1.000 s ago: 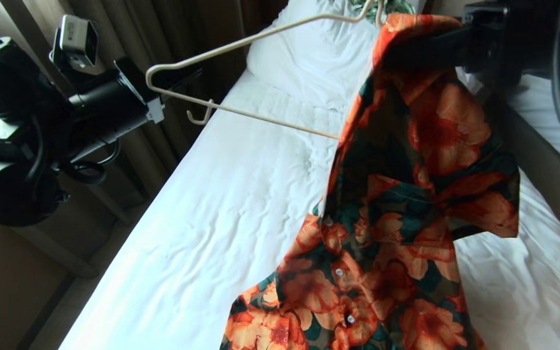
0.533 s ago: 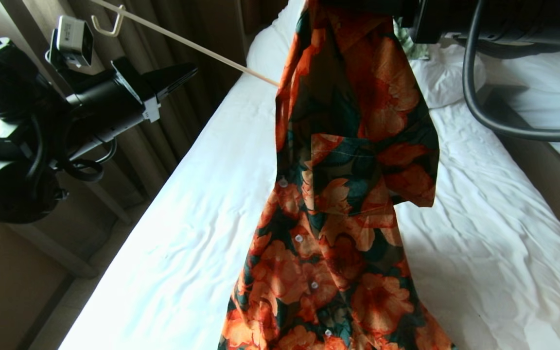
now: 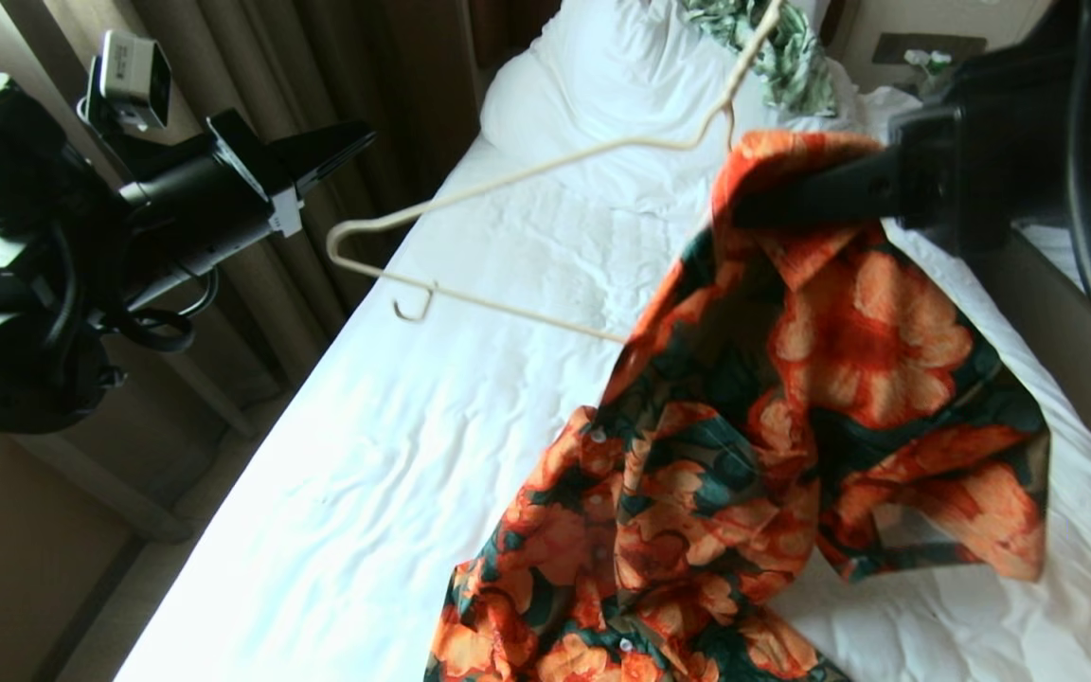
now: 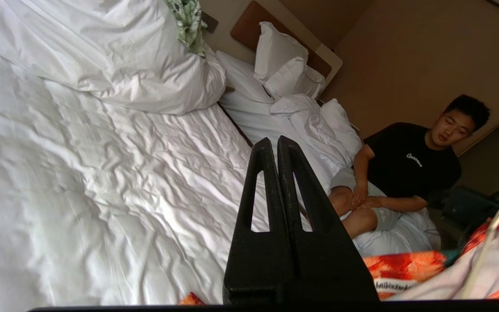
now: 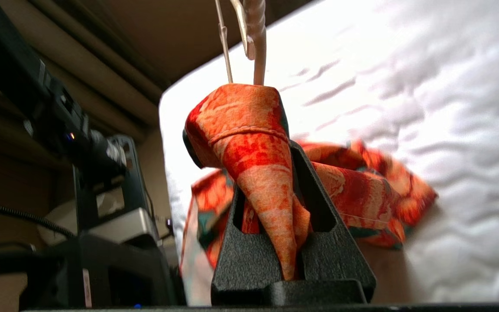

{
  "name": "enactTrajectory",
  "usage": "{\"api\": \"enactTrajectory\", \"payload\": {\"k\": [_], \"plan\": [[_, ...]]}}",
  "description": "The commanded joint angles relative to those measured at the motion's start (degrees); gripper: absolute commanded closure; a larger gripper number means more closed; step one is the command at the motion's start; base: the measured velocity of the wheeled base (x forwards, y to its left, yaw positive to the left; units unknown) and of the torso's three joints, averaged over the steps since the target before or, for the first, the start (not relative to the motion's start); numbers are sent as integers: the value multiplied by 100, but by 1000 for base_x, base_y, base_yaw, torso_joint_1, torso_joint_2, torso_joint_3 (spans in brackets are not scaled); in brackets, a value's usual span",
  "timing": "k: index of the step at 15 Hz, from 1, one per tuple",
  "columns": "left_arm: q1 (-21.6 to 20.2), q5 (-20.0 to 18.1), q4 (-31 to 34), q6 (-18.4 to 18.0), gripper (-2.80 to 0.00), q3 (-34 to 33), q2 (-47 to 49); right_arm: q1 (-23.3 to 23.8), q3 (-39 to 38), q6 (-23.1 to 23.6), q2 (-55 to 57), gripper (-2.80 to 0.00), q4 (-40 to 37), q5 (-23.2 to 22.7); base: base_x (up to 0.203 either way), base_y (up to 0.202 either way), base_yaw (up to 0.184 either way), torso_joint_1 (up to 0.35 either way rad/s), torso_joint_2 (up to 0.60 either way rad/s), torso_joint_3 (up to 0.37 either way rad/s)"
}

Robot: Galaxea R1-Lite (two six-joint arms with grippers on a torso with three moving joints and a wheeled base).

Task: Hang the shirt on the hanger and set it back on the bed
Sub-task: Hook the other side of the shirt onto the hanger

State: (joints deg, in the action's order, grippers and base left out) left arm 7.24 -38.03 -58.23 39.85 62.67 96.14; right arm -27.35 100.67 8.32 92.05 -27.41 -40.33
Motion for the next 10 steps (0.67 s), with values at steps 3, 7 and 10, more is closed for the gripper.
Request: {"api": "enactTrajectory", "payload": {"k": [3, 7, 10], "plan": [[17, -29, -23, 19, 0, -1, 11, 965, -1921, 652, -762, 0, -464, 79, 0, 0, 0, 0, 0, 0], [136, -126, 220, 18, 0, 21, 16, 2190, -3527, 1327, -1038, 0, -563, 403, 0, 0, 0, 0, 0, 0], [484, -102, 1181, 4, 0, 300, 18, 2731, -4118, 1622, -934, 0, -566, 958, 0, 0, 0, 0, 0, 0]]}}
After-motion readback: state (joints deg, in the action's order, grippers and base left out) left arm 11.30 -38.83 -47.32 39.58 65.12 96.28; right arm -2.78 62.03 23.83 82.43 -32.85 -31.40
